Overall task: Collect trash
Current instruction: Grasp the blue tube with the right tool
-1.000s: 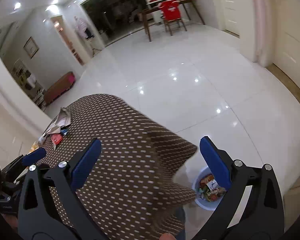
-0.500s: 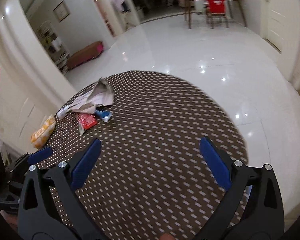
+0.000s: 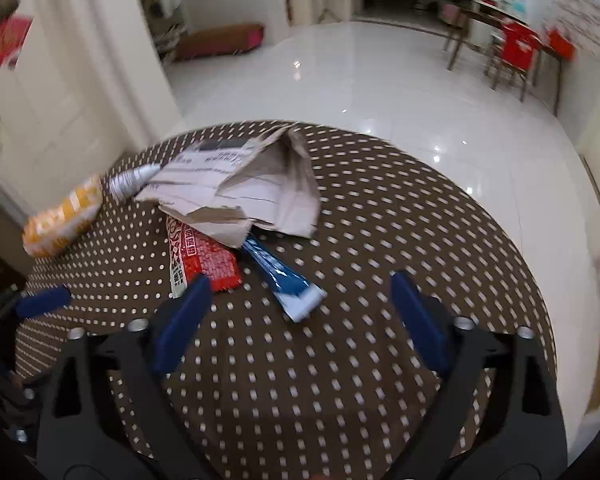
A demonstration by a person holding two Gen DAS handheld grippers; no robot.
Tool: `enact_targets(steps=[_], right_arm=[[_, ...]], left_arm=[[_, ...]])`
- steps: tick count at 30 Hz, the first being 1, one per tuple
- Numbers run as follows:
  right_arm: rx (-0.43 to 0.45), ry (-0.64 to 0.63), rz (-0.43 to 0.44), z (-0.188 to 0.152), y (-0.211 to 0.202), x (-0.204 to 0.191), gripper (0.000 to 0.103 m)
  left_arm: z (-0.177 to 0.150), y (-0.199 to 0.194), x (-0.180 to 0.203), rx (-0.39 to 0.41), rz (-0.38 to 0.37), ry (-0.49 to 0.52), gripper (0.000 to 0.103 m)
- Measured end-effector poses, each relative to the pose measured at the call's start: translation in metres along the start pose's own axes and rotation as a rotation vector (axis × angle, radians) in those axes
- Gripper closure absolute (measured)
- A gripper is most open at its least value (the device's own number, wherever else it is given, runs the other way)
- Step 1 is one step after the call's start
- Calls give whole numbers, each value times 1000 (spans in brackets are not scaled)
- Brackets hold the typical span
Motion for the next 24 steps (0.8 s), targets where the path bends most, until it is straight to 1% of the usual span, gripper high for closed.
enact_targets(steps=[2,3,4,5,6,7,8,10,12,14,17,18,20,22,23,24], right_arm=[[-23,-46,-2,2,14,-8,36],[-34,-66,1,4,21,-13,40],[-42,-78,6,4,27,-16,54],[-49,-86,12,3,31,-18,63],[-46,-96,15,3,34,-20,65],[-38,-103,9,4,34,-20,74],[-30,-109,-1,3,33,-20,81],[-32,-84,19,-1,30,-16,87],[-33,-58,27,-8,23,-8,87],[-32,-28,21,-20,14,2,87],[-27,31,37,-38,-2,16,87],[-25,43,42,-41,-6,20,87],[-19,95,64,-51,-18,29,87],[-7,140,83,-52,-28,35,87],[1,155,90,-53,-33,37,87],[9,166,96,-53,-37,39,87]], left_arm=[[2,6,-7,-8,17,-16,11],[4,9,-10,-12,21,-23,11],[5,13,-11,-15,24,-27,11],[7,16,-13,-19,32,-32,11],[10,21,-14,-25,40,-34,11],[11,24,-14,-27,42,-35,11],[14,28,-14,-29,45,-36,11],[21,34,-13,-31,51,-32,11],[26,41,-9,-33,54,-24,11],[33,51,-5,-41,63,-10,11],[42,66,2,-59,78,5,11],[46,72,5,-65,97,15,11],[54,81,10,-73,117,36,11],[62,88,15,-76,119,48,11],[65,91,18,-71,112,54,14],[67,92,22,-61,115,74,32]])
Point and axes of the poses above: each gripper's, at about its wrist camera, not at the fingertips, and y roughly the way its jaws point, x to its right, z to its top, the point moved 7 cm from there along y, roughly the way its jaws point, and after that the axes turned 7 degrees about y, right-handed, at the moved point
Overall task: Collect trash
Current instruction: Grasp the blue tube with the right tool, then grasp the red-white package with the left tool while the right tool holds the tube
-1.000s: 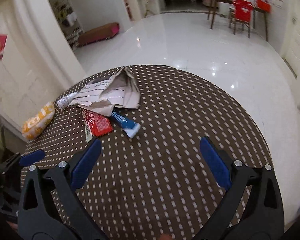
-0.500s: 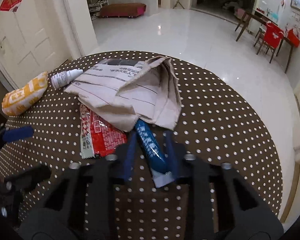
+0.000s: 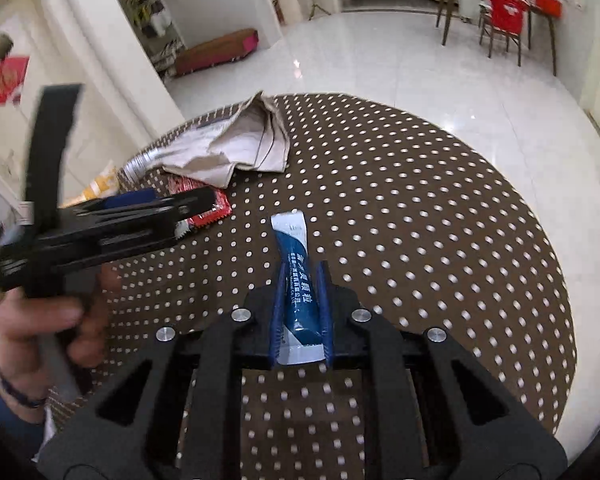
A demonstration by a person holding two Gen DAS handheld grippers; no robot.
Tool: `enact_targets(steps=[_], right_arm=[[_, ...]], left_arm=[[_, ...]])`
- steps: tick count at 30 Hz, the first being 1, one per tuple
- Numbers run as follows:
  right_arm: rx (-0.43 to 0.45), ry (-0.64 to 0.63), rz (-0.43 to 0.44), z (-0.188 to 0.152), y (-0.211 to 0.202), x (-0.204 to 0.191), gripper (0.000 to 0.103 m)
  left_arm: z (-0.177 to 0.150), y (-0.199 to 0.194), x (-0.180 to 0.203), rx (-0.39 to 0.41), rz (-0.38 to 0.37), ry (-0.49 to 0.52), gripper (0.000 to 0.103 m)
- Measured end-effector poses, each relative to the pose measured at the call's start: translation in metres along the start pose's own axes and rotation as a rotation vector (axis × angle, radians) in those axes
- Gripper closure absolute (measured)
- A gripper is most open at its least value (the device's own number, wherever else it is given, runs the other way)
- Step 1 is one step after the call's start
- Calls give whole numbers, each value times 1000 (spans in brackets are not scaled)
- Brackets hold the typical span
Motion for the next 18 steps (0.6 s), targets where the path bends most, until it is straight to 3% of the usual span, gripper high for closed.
enact_targets(steps=[1,3,7,9,13,14,16,17,18], right_arm=[[10,7,8,-1,-6,1,87],[22,10,14,1,-12,4,87],[11,7,8,-7,-14,8,87],[1,11,10,-14,-13,7,87],[0,12,18,-18,-14,1,86],[2,10,20,-17,-14,0,86],[6,1,5,-13,-14,-1,86],[8,-2,1,-10,-13,-2,86],[12,0,-1,-7,-12,-2,86]], left_arm=[[1,-1,3,2,15,21,43],[0,-4,11,5,-28,37,67],[-18,-16,15,13,-87,63,83],[-29,-21,15,6,-122,66,101],[-46,-31,12,1,-137,66,100],[-46,-31,10,-1,-138,58,96],[-41,-32,4,10,-116,42,56],[-35,-34,1,26,-84,34,20],[-25,-38,-1,76,-58,23,12]])
Point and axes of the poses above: each gripper's, at about its wrist camera, not at the fingertips, and y roughly the way its jaws point, x to its right, z to its top, the point moved 7 cm from there along y, roughly the way its jaws point, and after that the axes turned 7 degrees about y, right-handed, at the moved point
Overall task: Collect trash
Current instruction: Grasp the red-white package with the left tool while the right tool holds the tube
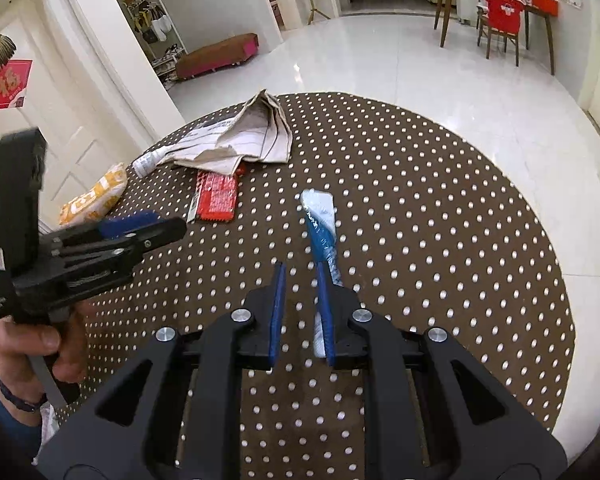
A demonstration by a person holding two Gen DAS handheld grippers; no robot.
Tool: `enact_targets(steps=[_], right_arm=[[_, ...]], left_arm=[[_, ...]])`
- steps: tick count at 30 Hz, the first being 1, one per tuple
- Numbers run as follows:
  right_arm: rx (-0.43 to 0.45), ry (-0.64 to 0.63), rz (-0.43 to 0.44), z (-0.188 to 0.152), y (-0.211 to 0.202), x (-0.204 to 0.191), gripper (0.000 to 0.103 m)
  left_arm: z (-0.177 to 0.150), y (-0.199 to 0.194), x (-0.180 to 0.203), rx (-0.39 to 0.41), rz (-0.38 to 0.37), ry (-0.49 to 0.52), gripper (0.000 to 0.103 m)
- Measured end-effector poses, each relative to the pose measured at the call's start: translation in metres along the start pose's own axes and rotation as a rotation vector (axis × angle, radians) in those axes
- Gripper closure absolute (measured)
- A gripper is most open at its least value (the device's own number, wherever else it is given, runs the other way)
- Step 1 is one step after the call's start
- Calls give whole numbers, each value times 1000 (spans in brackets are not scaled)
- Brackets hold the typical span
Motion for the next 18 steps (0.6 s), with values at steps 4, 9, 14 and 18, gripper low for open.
enact_targets(steps=[4,9,14,18], right_arm=[[18,8,-7,7,1,2,75],[25,-7,-24,13,4,2,59],[-15,-39,-37,8,19,1,76],[-18,-50,-48,-4,23,1,90]], left_arm=[[23,23,10,-39,9,2,12],[25,47,22,-63,97,66,49],[10,32,36,-56,-3,73,87],[-16,14,34,-57,-71,68,92]])
Point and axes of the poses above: each gripper's, at about its wrist camera, not at the fingertips, and y roughly the way its jaws point, x to its right, z to its top, the point moved 7 cm from there along y, roughly the way its jaws point, and after that the axes turned 7 degrees about y, right-handed, at the moved point
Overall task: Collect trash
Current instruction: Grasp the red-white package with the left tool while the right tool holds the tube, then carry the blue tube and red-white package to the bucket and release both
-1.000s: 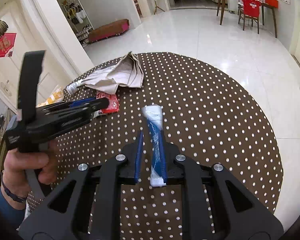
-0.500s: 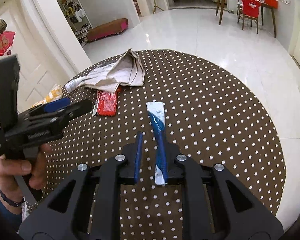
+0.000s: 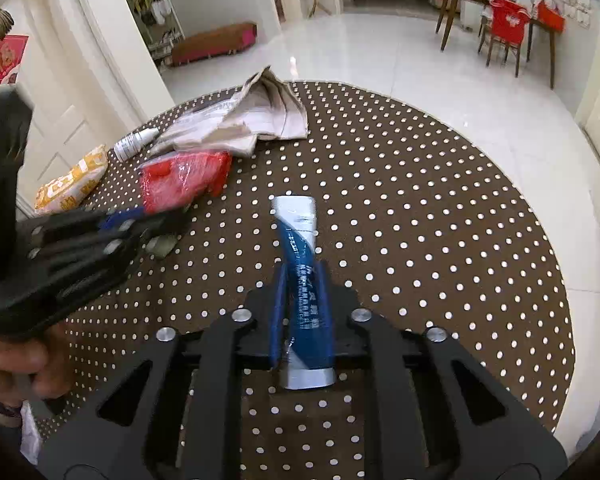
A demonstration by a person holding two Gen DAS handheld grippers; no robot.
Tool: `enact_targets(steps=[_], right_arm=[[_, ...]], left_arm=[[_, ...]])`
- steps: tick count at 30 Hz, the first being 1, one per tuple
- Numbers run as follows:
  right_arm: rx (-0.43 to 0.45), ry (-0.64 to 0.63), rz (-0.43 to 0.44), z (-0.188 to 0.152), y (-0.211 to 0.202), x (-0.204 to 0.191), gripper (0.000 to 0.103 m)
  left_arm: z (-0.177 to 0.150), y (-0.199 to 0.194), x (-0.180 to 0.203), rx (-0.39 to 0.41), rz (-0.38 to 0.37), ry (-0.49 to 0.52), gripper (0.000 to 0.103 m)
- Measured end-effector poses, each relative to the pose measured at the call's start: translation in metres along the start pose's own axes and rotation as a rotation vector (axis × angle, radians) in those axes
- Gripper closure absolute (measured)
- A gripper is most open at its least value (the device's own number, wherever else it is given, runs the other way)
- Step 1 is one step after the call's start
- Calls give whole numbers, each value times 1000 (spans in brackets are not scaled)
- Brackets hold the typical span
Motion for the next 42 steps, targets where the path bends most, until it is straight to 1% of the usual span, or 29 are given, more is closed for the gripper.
enact_targets(steps=[4,5,7,8,10,12,14,15,16,17,18,19,20,21,22,23,26,30,35,42], right_arm=[[1,36,26,-10,-7,3,91],[2,46,34,-14,-9,4,91],[3,63,43,-21,-13,6,91],[2,67,46,-23,-15,6,91],[-2,67,46,-26,-17,6,91],[-6,63,40,-27,-19,8,91],[-5,71,29,-27,-21,10,90],[-3,72,26,-27,-22,10,90],[-2,73,22,-27,-21,11,90],[-1,74,25,-26,-20,12,90],[0,75,26,-25,-20,13,90],[0,74,28,-23,-18,13,90],[0,70,29,-22,-17,12,91],[1,68,27,-21,-17,12,91],[1,69,29,-20,-16,11,91],[0,71,33,-20,-16,11,91],[15,91,57,-20,-22,11,92],[56,119,76,-20,-42,21,92],[107,153,56,-18,-73,43,92],[188,227,3,-23,-125,90,92]], left_arm=[[-34,-21,-3,-2,-24,9,91],[-40,-24,-3,-4,-19,18,88],[-47,-29,-3,-4,6,33,73],[-48,-32,-5,2,24,36,51],[-44,-38,-7,33,58,42,31],[-38,-39,-6,38,62,54,30],[-22,-26,-6,14,86,73,30],[-21,-20,-7,-4,105,80,30],[-23,-13,-9,-30,104,72,32],[-20,-12,-9,-19,105,70,42],[-21,-13,-9,-14,102,71,60],[-21,-15,-9,-14,98,73,71],[-25,-19,-10,-18,73,59,87],[-27,-22,-13,-22,44,29,90],[-31,-26,-15,-21,28,9,92],[-33,-29,-17,-18,27,0,93],[-35,-43,-21,6,26,-21,93],[-31,-66,-11,51,15,-9,93],[-15,-87,24,104,-45,40,93],[3,-87,83,122,-135,129,93]])
Point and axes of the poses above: each gripper's, at about its wrist camera, not at the fingertips, and y roughly the way its jaws point, x to its right, z to its top, the point moved 7 cm from there along y, roughly the way its jaws point, and after that the axes turned 7 degrees about y, right-handed, at the moved point
